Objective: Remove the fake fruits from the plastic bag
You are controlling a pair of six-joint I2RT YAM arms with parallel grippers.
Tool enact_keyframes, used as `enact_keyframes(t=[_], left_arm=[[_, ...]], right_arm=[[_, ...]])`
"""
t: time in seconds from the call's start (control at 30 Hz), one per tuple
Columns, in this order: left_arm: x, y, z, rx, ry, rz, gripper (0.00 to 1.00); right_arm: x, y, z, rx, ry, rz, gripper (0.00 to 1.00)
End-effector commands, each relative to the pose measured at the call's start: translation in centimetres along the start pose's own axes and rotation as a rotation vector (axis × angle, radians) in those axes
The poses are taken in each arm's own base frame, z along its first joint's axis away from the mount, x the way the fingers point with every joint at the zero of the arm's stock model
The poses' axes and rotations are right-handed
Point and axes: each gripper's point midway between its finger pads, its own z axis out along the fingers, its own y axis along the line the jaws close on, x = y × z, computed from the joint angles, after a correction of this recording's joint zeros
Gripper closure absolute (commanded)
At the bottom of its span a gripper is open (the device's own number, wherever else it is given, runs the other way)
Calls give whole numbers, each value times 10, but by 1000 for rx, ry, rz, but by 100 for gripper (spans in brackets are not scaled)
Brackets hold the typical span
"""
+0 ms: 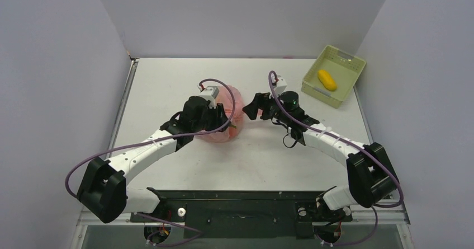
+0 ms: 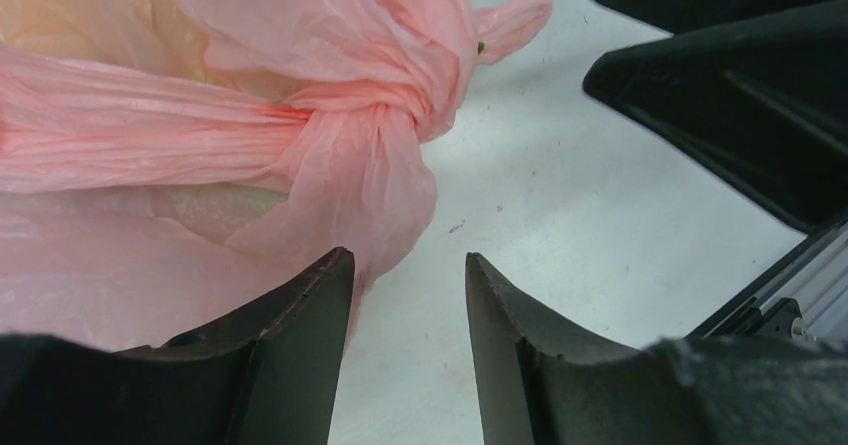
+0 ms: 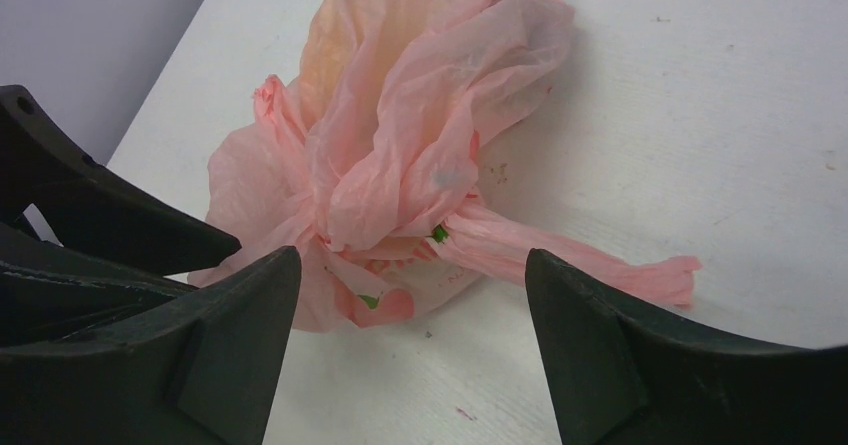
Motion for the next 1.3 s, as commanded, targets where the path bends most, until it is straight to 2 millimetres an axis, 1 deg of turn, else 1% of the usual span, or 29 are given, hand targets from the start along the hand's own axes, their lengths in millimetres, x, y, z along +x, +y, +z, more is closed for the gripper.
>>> enact_keyframes(t=[0.0,0.03,0.07,0.1,0.2,0.27,0.33,0.47,0.5,0.53,0.57,0.6,0.63,0.67,0.7,0.73,0.93,1.03,1.07,1.1,1.13,1.17,1.27], left_arm=[[-48,-18,8,15,-140,30,57],[-52,-19,9,11,-147,41,57],[-50,-19,14,6,-134,46,57],[-52,-20,16,7,-136,52,58],[-44,-21,28,0,-102,63,60],[-41,-16,33,-36,-95,65,63],[-35,-15,37,-47,-77,70,66],[-26,-17,42,-49,-38,76,81],[-24,-18,43,-48,-28,80,86],[-23,-19,43,-47,-22,83,89],[-21,-21,43,-43,-17,87,94],[-20,-23,42,-36,-9,88,96],[-19,-25,41,-30,-6,89,100],[-18,-26,41,-27,-2,88,100],[-17,-28,40,-23,-1,89,100],[-15,-29,39,-19,-1,86,100],[-7,-34,40,3,0,66,100],[-3,-39,40,14,4,67,100],[-3,-41,38,18,3,69,100],[0,-41,38,20,8,71,100],[1,-41,37,20,10,71,100],[4,-42,36,21,16,70,100],[9,-38,29,4,28,64,100]], right_arm=[[-10,15,14,-62,-41,59,24],[-9,16,16,-66,-41,69,27],[-9,18,17,-72,-41,73,28],[-6,21,20,-81,-32,76,30],[-4,24,22,-80,-28,64,33],[-1,24,23,-75,-22,52,38],[-2,26,24,-73,-25,42,39],[-3,27,20,-62,-53,15,41],[-3,28,20,-63,-55,8,41],[-2,28,21,-59,-54,-1,42],[-2,28,21,-58,-52,-3,43],[1,27,24,-55,-43,1,45],[3,26,26,-53,-37,2,47],[6,23,30,-48,-26,4,51],[7,23,32,-50,-25,5,52],[11,24,36,-59,-12,13,53],[21,32,43,-67,16,5,51],[24,31,44,-49,27,-15,53],[25,31,45,-40,28,-18,55],[27,28,46,-26,34,-23,62],[28,28,47,-24,38,-25,66],[29,28,47,-22,43,-29,75],[25,26,44,-6,28,-39,88]])
